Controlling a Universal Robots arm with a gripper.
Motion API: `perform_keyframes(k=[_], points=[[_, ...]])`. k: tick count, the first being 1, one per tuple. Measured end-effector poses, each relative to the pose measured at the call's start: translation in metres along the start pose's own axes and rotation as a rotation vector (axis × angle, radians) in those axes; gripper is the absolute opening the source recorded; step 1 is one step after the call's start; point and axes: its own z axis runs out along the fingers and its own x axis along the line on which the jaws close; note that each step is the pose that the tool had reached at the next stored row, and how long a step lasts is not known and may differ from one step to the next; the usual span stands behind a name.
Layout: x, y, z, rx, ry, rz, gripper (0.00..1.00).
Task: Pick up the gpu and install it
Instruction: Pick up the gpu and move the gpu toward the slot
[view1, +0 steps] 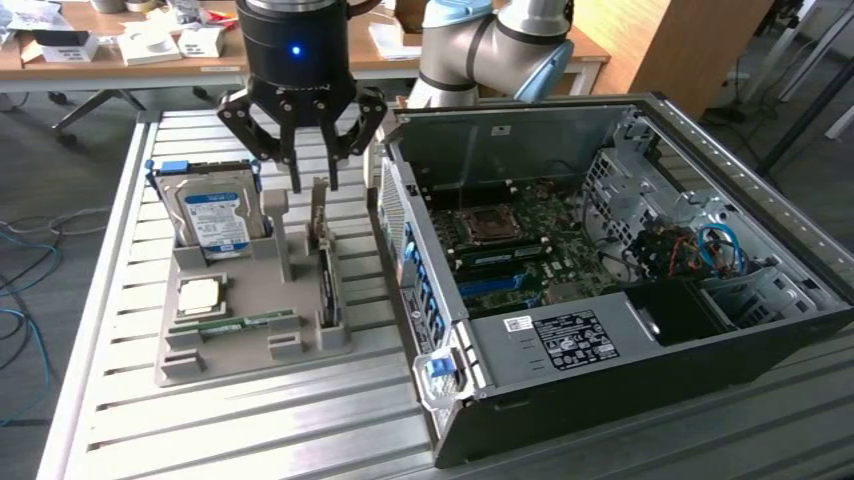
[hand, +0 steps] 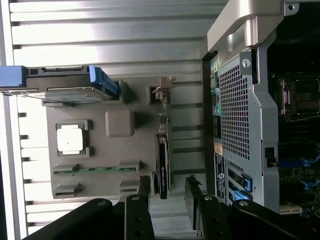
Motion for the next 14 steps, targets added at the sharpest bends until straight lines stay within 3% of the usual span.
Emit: perform_keyframes(k=[14], points=[[-0.0044,0.0001,0.0029,-0.0008,0.0001,0.000,0.42]])
